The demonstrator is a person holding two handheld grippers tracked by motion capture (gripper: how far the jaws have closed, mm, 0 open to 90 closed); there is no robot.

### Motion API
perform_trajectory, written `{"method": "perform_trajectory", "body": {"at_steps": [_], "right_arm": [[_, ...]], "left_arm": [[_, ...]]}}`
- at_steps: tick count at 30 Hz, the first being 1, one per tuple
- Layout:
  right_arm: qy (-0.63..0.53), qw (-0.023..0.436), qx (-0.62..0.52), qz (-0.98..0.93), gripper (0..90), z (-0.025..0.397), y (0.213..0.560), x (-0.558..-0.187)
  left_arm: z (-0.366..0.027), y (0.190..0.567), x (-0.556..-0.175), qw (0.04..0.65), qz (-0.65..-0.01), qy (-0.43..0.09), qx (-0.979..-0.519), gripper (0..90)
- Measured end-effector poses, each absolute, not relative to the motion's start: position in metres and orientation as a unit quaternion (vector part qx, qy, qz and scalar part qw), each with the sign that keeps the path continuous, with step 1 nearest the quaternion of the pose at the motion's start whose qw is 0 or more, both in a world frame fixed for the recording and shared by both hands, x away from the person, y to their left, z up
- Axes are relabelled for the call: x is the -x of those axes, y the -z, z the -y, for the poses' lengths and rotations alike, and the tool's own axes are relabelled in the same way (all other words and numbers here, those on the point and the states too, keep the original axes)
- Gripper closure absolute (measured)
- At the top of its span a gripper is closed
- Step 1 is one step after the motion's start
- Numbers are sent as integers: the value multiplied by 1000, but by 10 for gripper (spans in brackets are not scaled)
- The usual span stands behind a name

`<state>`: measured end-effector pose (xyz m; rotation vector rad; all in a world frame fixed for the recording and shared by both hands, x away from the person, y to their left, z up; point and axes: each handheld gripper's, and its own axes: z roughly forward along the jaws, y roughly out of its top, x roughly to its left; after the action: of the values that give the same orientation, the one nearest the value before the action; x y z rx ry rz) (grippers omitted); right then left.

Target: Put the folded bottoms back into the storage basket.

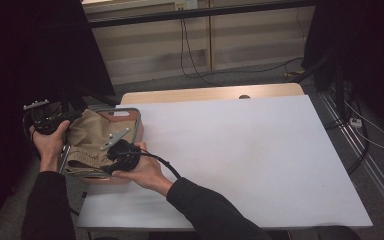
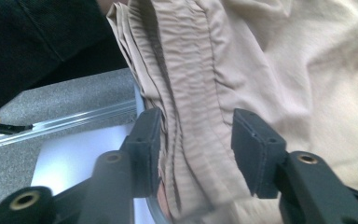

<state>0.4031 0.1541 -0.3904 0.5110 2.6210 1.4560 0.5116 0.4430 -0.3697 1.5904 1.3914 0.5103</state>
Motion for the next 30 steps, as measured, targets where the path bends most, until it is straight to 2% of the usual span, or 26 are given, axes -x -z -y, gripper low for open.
{"method": "perform_trajectory", "body": {"at_steps": [1, 3, 4, 9, 19, 30], "right_arm": [[-480, 51, -169, -859, 521, -151, 391, -403], [-489, 51, -175, -853, 507, -141, 391, -403], [-491, 52, -176, -852, 507, -138, 391, -402], [-499, 63, -180, -845, 506, -129, 389, -400], [-508, 55, -184, -840, 490, -114, 393, -396], [-523, 53, -195, -828, 414, -93, 394, -397]], "left_arm": [[-444, 371, -509, 461, -567, -211, -649, 626], [-445, 373, -506, 460, -557, -202, -662, 829], [-443, 375, -506, 456, -549, -204, -670, 888], [-431, 379, -510, 442, -540, -195, -690, 900], [-414, 380, -521, 426, -536, -186, -704, 900], [-418, 381, -517, 437, -541, -176, -696, 893]]}}
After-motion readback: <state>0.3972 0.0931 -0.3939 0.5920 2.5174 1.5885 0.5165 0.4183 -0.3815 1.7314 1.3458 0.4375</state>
